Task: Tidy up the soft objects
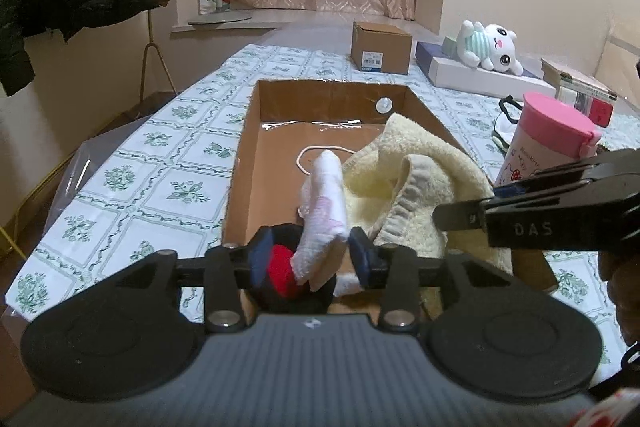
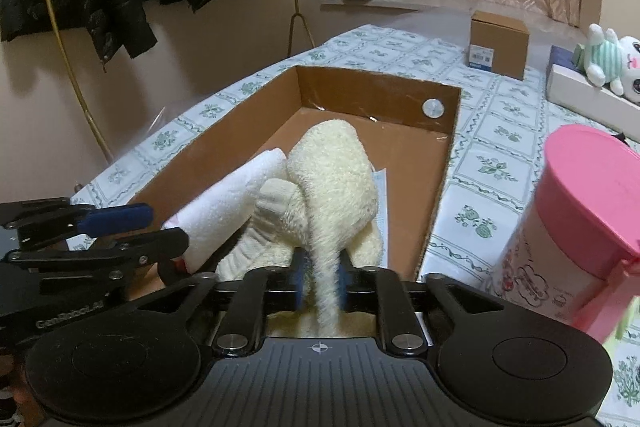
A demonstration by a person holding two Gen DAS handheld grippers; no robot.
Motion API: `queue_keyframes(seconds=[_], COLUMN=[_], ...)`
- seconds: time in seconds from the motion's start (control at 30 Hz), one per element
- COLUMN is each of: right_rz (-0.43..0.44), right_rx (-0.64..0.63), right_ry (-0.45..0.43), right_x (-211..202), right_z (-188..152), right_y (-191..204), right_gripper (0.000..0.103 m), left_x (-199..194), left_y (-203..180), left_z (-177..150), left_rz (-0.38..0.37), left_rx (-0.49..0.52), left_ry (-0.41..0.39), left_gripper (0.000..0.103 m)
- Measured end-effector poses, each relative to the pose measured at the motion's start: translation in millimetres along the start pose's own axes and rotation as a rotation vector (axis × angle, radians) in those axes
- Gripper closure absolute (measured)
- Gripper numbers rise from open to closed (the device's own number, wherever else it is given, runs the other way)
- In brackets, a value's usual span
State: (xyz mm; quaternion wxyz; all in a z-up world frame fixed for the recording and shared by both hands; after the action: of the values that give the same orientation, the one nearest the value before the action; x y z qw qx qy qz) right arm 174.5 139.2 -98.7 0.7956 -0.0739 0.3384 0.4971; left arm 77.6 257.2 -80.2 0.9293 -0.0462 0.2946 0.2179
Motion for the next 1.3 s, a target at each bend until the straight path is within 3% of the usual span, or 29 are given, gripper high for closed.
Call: queue_keyframes(seconds=[0.07,0.17,0.23,0.53,0.73,1.0,1.3], right_rz=[-0.002,-0.003,-0.006,-0.046,-0.110,-0.198,-0.308], right_rx=[-0.001,0.007,0.009,0.056,0.111,0.206,0.281], right_ry=[-0.016,-0.025,-0.037,-0.094,-0.131,-0.179,-0.206], right_x=[-8,-20,-32,-88,-131,-188,-251], right_z=[-1,-3,-6,-22,-37,-62,-96], right_y=[3,7,9,8,-11,-50,-97], right_gripper=[0.047,0.046,0.046,0.046,0.045,0.035,0.034], left_x=[-7,-16,-23,-57,-64,-85,-106], left_y=[1,1,0,-25,-50,-103,-191], left_z=[0,0,0,4,3,11,28], left_rz=[0.010,0.018,0.019,0.000,-0.036,-0.122,-0.289], left_rx=[0.001,-0.003,-0.010,-0.003,0.006,0.060,0.287], left_ry=[-0.008,-0.013,-0.019,-0.054,-0.010,-0.035,-0.123], left_gripper=[0.060,0.054,0.043,0.013,0.010,0.010,0.010])
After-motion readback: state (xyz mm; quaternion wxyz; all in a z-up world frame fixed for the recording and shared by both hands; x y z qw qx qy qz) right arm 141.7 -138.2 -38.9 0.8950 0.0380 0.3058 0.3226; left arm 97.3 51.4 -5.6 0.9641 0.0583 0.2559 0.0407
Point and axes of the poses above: each gripper's, at about its wrist camera, not at the fingertips, and x roughly the way its jaws point, y to its left, z to its top, the point moved 7 cm from there along x, roughly the way its jaws point, and after that the axes turned 7 degrees about z, right-handed, at the moved point
